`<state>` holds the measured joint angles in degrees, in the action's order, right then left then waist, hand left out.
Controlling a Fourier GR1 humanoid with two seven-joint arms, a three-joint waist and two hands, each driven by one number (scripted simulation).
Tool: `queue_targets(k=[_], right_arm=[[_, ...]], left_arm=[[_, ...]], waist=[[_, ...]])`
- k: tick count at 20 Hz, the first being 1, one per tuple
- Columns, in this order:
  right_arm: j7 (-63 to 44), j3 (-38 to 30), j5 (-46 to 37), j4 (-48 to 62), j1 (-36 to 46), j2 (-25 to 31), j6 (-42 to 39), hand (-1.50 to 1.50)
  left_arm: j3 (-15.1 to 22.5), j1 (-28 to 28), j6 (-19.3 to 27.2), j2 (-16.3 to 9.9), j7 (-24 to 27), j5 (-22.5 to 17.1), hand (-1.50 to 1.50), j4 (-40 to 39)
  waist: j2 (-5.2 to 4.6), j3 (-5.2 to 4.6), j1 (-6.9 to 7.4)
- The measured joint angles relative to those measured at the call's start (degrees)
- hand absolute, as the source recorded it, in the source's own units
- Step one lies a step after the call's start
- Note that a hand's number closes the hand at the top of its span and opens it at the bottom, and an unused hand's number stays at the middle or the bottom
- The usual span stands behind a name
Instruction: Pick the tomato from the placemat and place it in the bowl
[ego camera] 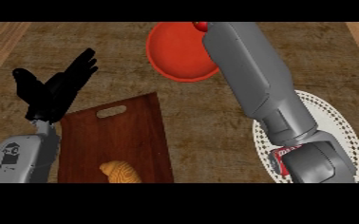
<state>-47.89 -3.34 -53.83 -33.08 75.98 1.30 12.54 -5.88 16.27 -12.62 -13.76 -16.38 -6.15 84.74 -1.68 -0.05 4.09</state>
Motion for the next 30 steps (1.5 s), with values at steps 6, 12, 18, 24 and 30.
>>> queue_targets(k=[6, 12, 18, 24, 30], right_arm=[[5.6, -7.73, 5.89, 5.96, -0.64, 0.64, 7.65, -1.5], [12.92, -13.67, 10.8, 8.18, -1.28, -0.22, 16.74, -1.5], [20.6, -15.91, 11.75, 11.04, -1.04, 1.68, 22.61, -1.5], [24.43, -16.83, 10.73, 13.91, -1.04, 2.83, 31.11, -1.5], [25.75, -17.02, 9.95, 14.86, -1.98, 4.03, 36.87, -1.5]], left_arm=[[0.38, 0.68, -0.23, 0.28, 0.15, 0.03, 0.0, -0.01], [1.31, 0.84, -0.27, 0.93, 0.45, 0.5, 0.0, 0.21], [1.76, 0.97, -0.14, 1.29, 0.42, 0.8, 0.0, 0.55], [1.56, 0.92, 0.51, 1.41, 0.1, 1.22, 0.0, 0.15], [0.82, -1.08, 1.75, 1.55, -0.09, 1.77, 0.0, 0.62]], waist=[[-0.75, 0.07, 1.24], [-1.27, 0.12, 2.39], [-1.37, 0.08, 2.83], [-0.89, 0.05, 1.96], [0.45, 0.05, -0.73]])
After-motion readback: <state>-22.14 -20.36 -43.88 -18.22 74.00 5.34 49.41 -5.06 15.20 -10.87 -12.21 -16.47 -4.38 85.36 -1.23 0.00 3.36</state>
